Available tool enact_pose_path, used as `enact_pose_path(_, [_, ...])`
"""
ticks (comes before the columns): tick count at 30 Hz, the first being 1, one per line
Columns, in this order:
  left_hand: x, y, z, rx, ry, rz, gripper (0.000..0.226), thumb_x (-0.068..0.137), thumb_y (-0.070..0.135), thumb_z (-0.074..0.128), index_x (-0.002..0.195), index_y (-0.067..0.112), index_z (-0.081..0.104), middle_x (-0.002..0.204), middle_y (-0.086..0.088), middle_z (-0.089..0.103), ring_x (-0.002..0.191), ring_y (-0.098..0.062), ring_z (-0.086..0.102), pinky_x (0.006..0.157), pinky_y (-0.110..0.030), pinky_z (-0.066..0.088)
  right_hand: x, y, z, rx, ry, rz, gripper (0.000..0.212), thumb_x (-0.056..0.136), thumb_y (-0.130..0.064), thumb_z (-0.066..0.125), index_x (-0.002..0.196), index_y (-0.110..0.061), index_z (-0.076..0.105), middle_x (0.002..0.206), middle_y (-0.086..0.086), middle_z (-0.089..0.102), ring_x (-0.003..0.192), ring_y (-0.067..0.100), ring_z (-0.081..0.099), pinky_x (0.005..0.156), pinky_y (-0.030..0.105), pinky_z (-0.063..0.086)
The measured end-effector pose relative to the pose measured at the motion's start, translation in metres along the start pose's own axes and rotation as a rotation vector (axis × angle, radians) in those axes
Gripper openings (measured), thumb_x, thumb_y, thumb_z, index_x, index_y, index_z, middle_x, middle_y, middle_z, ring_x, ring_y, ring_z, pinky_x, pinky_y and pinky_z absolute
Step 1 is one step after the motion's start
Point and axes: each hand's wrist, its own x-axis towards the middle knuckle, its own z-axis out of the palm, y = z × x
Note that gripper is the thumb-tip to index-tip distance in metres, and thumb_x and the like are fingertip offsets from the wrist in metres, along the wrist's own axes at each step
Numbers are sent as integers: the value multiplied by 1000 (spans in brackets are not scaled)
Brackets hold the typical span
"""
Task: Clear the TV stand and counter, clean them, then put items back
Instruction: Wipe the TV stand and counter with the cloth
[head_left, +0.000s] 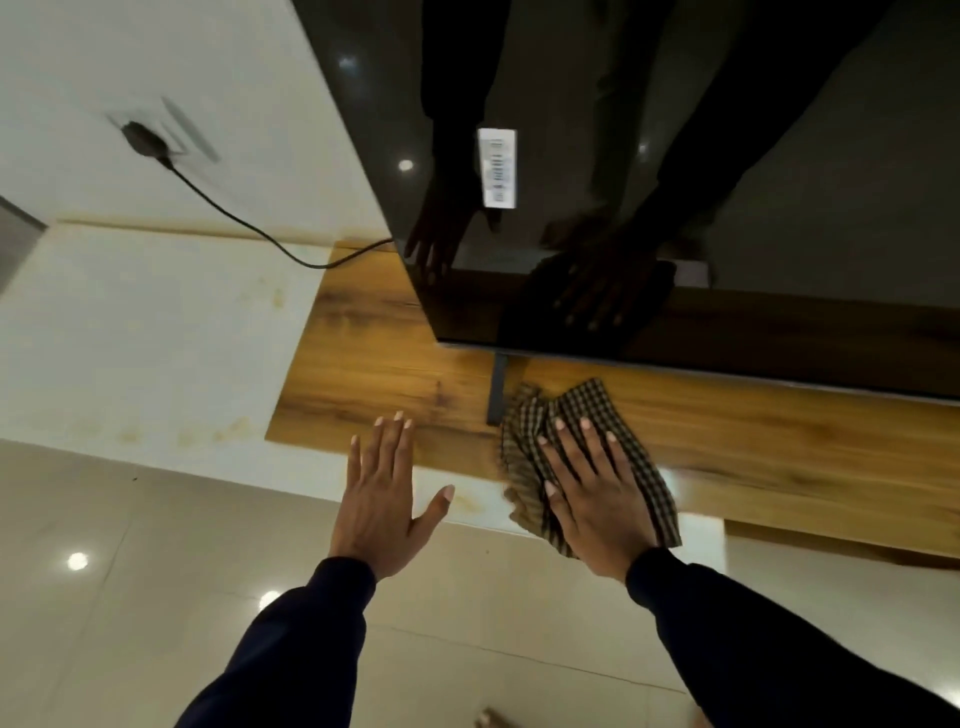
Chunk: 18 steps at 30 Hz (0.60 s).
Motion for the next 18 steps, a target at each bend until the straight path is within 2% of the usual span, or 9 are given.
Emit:
enact_pose_path(3, [-11, -31, -8, 3, -13, -7, 89, 98, 70, 21, 158, 5, 16, 168, -10, 10, 155, -28, 2, 123, -56, 14, 7, -39, 8, 26, -12, -56, 59, 109, -42, 12, 163, -17, 14, 171, 6, 10, 158, 28, 2, 124, 53, 18])
enact_pose_path(6, [-19, -63, -19, 5, -11, -6, 89, 98, 70, 24, 158, 5, 17, 168, -10, 11, 155, -28, 2, 123, -56, 15, 10, -49, 8, 36, 8, -45, 58, 110, -40, 11, 162, -15, 16, 170, 6, 15, 158, 26, 6, 123, 51, 22])
enact_pose_path(10, [-20, -95, -28, 5, -8, -11, 89, 97, 70, 26, 157, 4, 22, 167, -10, 15, 155, -29, 6, 122, -57, 18, 10, -44, 3, 13, 52, -89, 56, 110, -38, 18, 158, -11, 31, 167, 7, 26, 157, 24, 13, 122, 46, 19])
enact_pose_path(18, [10, -128, -34, -24, -20, 0, 87, 98, 69, 25, 157, 5, 21, 167, -11, 15, 155, -29, 4, 123, -55, 15, -1, -75, -6, 153, 107, -104, 51, 109, -36, 27, 153, -12, 38, 162, 3, 35, 156, 16, 18, 126, 36, 12])
